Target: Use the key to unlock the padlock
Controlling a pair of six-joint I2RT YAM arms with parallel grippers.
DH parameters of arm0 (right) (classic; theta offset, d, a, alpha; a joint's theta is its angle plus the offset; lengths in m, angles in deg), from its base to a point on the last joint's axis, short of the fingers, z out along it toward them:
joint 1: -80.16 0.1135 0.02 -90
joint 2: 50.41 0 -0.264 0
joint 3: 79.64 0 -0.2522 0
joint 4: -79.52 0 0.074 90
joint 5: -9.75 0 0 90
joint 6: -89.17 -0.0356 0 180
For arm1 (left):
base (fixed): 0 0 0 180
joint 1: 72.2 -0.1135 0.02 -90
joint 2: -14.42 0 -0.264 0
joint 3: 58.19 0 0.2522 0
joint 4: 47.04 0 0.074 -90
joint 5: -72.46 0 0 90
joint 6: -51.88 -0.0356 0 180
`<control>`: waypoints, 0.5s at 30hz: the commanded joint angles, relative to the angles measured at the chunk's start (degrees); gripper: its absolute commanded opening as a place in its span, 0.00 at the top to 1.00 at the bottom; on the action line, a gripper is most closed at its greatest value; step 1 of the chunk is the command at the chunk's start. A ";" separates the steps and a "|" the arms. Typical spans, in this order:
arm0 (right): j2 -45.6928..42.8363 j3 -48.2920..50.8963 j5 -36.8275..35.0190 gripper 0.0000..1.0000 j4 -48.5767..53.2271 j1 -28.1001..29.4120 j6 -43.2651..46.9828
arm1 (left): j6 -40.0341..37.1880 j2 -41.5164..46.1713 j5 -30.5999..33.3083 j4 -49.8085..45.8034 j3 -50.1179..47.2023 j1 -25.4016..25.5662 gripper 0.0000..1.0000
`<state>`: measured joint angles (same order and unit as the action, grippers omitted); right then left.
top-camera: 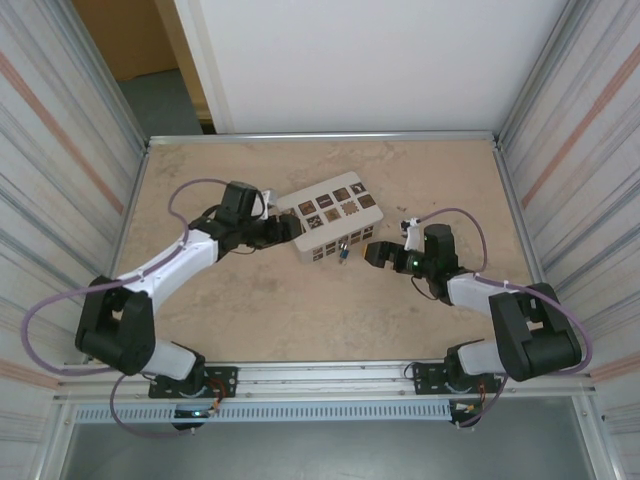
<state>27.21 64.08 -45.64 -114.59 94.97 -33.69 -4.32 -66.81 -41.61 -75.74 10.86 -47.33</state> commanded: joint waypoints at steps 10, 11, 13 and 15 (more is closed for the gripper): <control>7.82 -5.02 -0.06 0.06 -9.49 5.28 -4.04 | -1.37 -5.74 -6.26 1.01 7.17 1.07 0.56; 9.07 -5.65 0.00 0.06 -10.22 5.66 -4.29 | -1.32 -6.84 -6.70 1.37 7.78 1.15 0.58; 11.15 -6.62 0.22 0.07 -12.13 5.95 -4.99 | -1.37 -8.84 -7.76 1.91 8.93 1.24 0.60; 13.26 -7.37 0.36 0.08 -13.80 6.10 -5.36 | -1.39 -11.01 -8.39 2.19 10.15 1.26 0.63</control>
<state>38.32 58.37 -45.73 -124.19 100.69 -37.43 -4.95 -75.71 -47.32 -74.45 18.55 -46.31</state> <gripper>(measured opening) 0.928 0.375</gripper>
